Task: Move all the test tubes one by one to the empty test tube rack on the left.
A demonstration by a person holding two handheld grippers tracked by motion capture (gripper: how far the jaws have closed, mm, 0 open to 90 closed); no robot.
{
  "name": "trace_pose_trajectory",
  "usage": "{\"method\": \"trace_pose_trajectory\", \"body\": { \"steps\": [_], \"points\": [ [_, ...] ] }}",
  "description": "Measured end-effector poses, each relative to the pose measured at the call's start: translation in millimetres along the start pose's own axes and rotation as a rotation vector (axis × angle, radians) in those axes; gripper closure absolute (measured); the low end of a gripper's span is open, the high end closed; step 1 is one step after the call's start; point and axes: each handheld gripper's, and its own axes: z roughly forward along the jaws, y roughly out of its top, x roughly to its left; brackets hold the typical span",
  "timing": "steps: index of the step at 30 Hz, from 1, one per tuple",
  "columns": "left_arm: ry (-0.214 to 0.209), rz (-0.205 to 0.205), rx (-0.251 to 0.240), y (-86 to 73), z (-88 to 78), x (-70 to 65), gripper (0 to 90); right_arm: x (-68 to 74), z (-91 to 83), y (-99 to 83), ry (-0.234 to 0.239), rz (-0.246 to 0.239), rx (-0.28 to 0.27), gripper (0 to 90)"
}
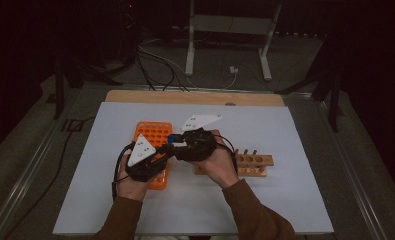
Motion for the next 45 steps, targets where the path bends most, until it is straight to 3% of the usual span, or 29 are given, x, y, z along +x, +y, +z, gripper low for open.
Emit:
{"method": "trace_pose_trajectory", "body": {
  "steps": [5, 10, 25, 29, 45],
  "points": [
    [0.023, -0.015, -0.007, 0.4, -3.6, 6.1, 77.6, -10.0, -7.3, -3.3, -0.035, 0.062, -0.040, 28.0],
    [0.042, -0.034, -0.023, 0.4, -9.0, 12.9, 77.6, -22.1, -16.7, -10.1, -0.080, 0.111, -0.052, 16.5],
    [0.124, -0.092, -0.062, -6.8, -39.5, 40.9, 77.6, -55.8, -48.4, -56.6, -0.186, 0.165, -0.059, 3.9],
    [0.140, -0.107, -0.067, -12.1, -48.2, 48.6, 77.6, -64.8, -60.4, -71.4, -0.209, 0.203, -0.068, 2.9],
    [0.172, -0.168, -0.048, -43.0, -74.1, 67.4, 77.5, -74.0, -95.6, -100.4, -0.309, 0.221, -0.097, 1.5]
  ]
}}
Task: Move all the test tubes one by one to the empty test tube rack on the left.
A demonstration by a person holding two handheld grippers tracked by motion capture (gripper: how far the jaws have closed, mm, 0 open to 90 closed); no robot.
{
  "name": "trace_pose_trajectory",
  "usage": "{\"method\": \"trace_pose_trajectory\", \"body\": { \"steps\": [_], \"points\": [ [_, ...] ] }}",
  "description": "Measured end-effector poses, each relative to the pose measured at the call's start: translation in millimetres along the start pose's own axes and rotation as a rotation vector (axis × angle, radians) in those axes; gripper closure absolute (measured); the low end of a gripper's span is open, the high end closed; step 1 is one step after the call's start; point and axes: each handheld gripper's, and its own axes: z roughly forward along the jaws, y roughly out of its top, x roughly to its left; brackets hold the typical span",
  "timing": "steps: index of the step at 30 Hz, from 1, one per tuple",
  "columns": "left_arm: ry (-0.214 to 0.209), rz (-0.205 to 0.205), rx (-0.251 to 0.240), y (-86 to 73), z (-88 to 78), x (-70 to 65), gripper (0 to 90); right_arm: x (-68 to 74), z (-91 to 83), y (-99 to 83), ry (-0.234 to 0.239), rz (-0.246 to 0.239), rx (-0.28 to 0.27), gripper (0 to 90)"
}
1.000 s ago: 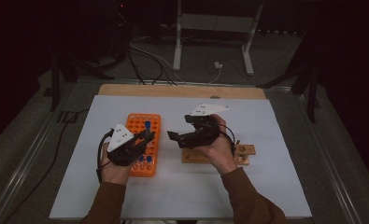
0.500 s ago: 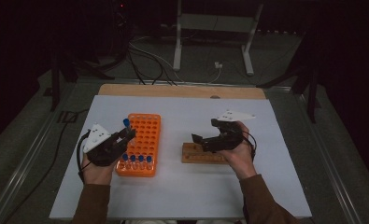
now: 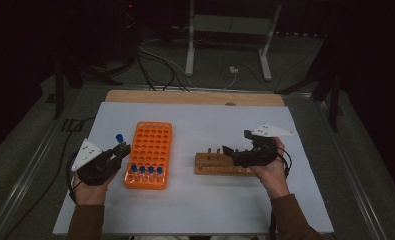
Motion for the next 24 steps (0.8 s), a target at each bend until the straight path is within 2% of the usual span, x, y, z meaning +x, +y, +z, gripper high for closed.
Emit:
{"method": "trace_pose_trajectory", "body": {
  "steps": [10, 15, 20, 24],
  "points": [
    [-0.008, 0.000, 0.048, -22.4, -2.5, 2.0, 77.4, -5.4, -11.0, -14.2, -0.023, 0.007, 0.000, 1.6],
    [-0.020, -0.010, 0.054, -30.4, -4.2, 1.3, 77.4, -8.2, -14.7, -18.5, -0.030, 0.013, 0.002, 1.6],
    [-0.024, -0.003, 0.071, -36.6, -3.1, -0.3, 77.4, -10.0, -17.9, -21.7, -0.031, 0.024, -0.006, 1.6],
    [-0.014, 0.008, 0.104, -42.0, -1.4, -2.2, 77.4, -10.3, -20.0, -23.3, -0.031, 0.025, -0.010, 1.6]
  ]
}}
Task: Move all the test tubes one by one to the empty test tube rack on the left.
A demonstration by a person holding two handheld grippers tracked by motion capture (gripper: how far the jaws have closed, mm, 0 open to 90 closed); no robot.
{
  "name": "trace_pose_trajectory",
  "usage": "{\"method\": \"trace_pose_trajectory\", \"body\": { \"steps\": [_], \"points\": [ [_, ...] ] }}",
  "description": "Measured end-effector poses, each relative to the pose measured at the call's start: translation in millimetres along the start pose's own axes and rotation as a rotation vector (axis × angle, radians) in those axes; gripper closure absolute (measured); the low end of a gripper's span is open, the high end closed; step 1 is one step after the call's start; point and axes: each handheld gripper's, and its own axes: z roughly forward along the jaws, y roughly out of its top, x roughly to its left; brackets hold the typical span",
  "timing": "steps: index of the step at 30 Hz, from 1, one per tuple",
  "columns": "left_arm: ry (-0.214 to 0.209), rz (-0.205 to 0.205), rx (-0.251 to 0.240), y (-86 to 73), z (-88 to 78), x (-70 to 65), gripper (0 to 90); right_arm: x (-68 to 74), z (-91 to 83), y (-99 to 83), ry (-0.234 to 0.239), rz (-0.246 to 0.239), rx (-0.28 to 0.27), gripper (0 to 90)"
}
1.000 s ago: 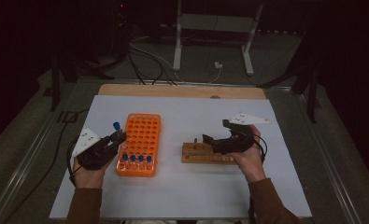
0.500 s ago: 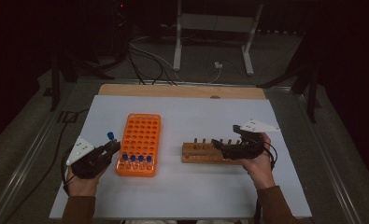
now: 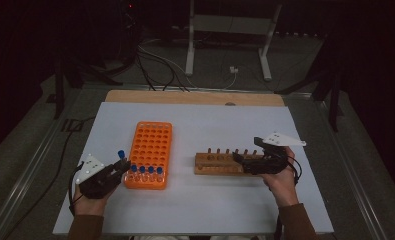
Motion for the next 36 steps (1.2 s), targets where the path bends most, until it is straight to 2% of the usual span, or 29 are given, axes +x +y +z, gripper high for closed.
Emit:
{"method": "trace_pose_trajectory", "body": {
  "steps": [4, 16, 25, 29, 36],
  "points": [
    [0.002, -0.009, 0.005, -2.6, 0.9, 0.1, 77.4, -1.0, -1.4, -1.0, -0.001, 0.002, -0.001, 1.6],
    [0.002, 0.007, 0.043, -10.1, 5.8, -2.4, 77.4, -2.9, -2.8, -7.9, -0.003, 0.006, 0.010, 1.6],
    [0.015, 0.045, 0.105, -17.7, 8.9, -4.6, 77.4, -4.8, -6.5, -12.5, 0.000, 0.008, 0.008, 1.7],
    [0.018, 0.048, 0.117, -19.6, 7.9, -4.6, 77.5, -5.4, -8.1, -13.6, -0.002, 0.007, 0.005, 1.7],
    [0.030, 0.102, 0.146, -23.1, 8.1, -9.3, 77.7, -4.3, -8.5, -15.4, 0.000, 0.004, 0.009, 1.6]
  ]
}}
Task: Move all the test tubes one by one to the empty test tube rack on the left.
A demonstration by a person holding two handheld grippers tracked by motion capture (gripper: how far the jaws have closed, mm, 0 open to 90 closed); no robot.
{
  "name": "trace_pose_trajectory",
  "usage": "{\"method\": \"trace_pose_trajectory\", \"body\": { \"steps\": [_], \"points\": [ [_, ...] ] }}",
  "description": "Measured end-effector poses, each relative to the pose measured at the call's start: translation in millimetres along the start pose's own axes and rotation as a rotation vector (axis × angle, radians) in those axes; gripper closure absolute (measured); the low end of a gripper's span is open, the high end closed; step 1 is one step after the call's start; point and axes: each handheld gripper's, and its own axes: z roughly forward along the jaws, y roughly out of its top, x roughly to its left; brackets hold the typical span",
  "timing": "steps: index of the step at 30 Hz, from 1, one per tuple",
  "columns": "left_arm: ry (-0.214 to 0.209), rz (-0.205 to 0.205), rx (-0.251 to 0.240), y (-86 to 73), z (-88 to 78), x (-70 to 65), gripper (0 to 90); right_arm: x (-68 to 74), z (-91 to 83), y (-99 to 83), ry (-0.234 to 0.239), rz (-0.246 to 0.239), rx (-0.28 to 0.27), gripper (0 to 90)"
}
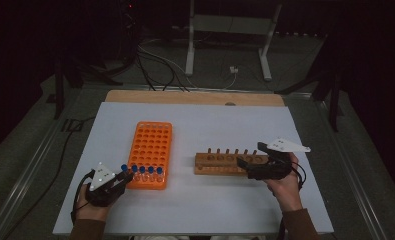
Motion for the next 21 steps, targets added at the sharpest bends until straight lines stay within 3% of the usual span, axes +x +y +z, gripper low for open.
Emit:
{"method": "trace_pose_trajectory", "body": {
  "steps": [3, 12, 14, 17, 21],
  "points": [
    [0.007, 0.018, 0.021, -1.6, 2.7, -2.0, 77.7, 1.1, -0.7, -0.6, 0.002, -0.008, 0.001, 1.7],
    [-0.026, -0.025, 0.019, -2.1, 2.2, 2.8, 76.3, -0.7, -3.8, -4.9, -0.006, -0.015, 0.001, 1.6],
    [-0.033, -0.047, 0.012, -2.5, 0.8, 4.8, 71.7, -1.1, -4.7, -6.0, -0.008, -0.017, -0.002, 1.6],
    [-0.041, -0.077, 0.001, -2.9, -3.0, 8.7, 57.3, -2.2, -6.8, -8.9, -0.008, -0.014, -0.013, 1.6],
    [-0.033, -0.083, -0.028, -1.1, -8.9, 8.5, 40.7, -4.7, -9.4, -14.5, -0.015, -0.009, -0.017, 1.6]
  ]
}}
